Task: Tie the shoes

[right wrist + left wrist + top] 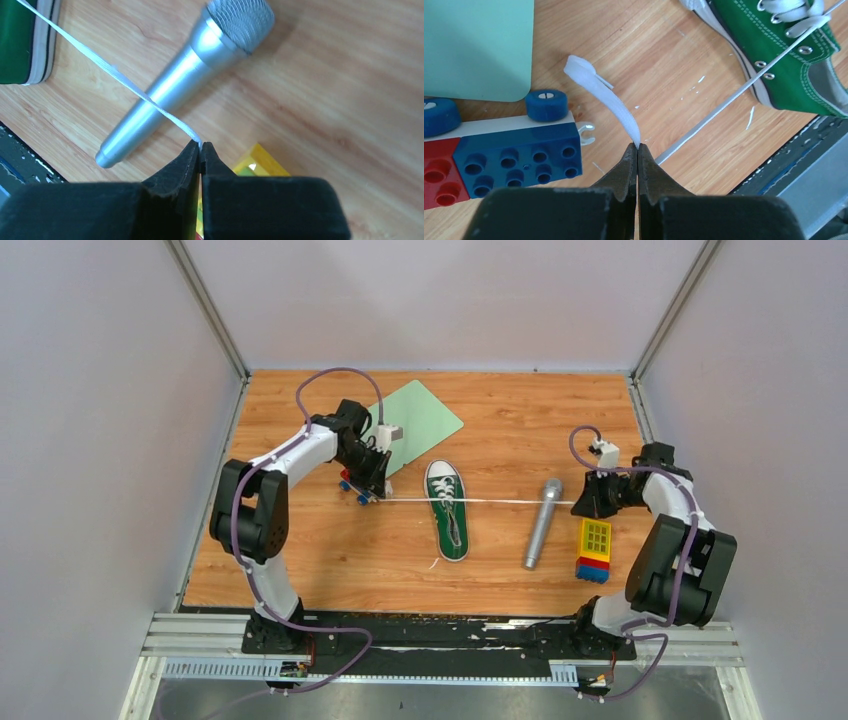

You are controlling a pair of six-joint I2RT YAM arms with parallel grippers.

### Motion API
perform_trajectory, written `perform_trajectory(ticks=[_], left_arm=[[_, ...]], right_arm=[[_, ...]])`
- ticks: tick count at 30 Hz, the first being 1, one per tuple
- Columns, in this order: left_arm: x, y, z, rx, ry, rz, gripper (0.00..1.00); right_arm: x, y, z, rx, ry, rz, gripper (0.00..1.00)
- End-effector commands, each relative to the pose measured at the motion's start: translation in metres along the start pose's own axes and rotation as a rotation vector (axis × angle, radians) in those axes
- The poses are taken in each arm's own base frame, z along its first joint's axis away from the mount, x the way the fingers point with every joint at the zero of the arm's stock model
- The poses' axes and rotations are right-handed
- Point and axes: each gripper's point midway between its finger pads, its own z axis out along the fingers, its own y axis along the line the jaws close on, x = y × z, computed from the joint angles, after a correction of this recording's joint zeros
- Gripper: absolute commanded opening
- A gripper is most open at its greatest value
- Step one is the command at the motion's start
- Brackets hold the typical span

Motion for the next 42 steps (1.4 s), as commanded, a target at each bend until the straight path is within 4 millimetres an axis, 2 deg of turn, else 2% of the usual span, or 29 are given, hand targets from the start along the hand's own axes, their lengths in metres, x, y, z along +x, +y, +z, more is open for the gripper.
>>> perform_trajectory(ticks=[1, 7, 10, 12, 14, 17, 20, 22, 26, 29, 33, 37, 42], left_arm=[[0.004, 0.019, -0.018, -0.127, -0.022, 0.091, 0.0], [0.008, 0.035, -0.027, -0.225, -0.013, 0.112, 0.0], [0.007, 0.033, -0.03, -0.217, -0.023, 0.146, 0.0], [-0.003, 0.016, -0.023, -0.126, -0.063, 0.182, 0.0], [-0.012, -0.004, -0.013, -0.034, -0.077, 0.206, 0.0], [-0.022, -0.033, 0.0, 0.111, -0.073, 0.197, 0.0], [-0.03, -0.053, 0.01, 0.2, -0.057, 0.167, 0.0], [-0.034, -0.058, 0.012, 0.217, -0.058, 0.162, 0.0], [-0.036, -0.058, 0.013, 0.21, -0.059, 0.154, 0.0], [-0.037, -0.059, 0.012, 0.209, -0.065, 0.145, 0.0], [-0.036, -0.059, 0.012, 0.21, -0.063, 0.127, 0.0], [-0.034, -0.058, 0.012, 0.208, -0.057, 0.118, 0.0], [-0.034, -0.056, 0.006, 0.199, -0.069, 0.114, 0.0]], right_arm=[[0.023, -0.023, -0.013, 0.092, 0.025, 0.055, 0.0], [0.03, -0.055, -0.022, 0.195, 0.013, 0.155, 0.0], [0.019, -0.053, -0.024, 0.187, -0.017, 0.135, 0.0], [0.005, -0.034, -0.021, 0.102, -0.068, 0.071, 0.0], [-0.009, -0.003, -0.014, -0.018, -0.09, -0.006, 0.0], [-0.021, 0.037, 0.002, -0.108, -0.05, -0.121, 0.07], [-0.025, 0.071, 0.018, -0.174, -0.004, -0.267, 0.23], [-0.029, 0.081, 0.025, -0.19, 0.004, -0.353, 0.37], [-0.052, 0.092, 0.034, -0.231, -0.023, -0.524, 0.51], [-0.066, 0.112, 0.054, -0.293, -0.013, -0.686, 0.55], [-0.068, 0.132, 0.091, -0.382, 0.047, -0.816, 0.55], [-0.064, 0.132, 0.134, -0.408, 0.111, -0.925, 0.55], [-0.074, 0.133, 0.171, -0.376, 0.103, -0.998, 0.54]])
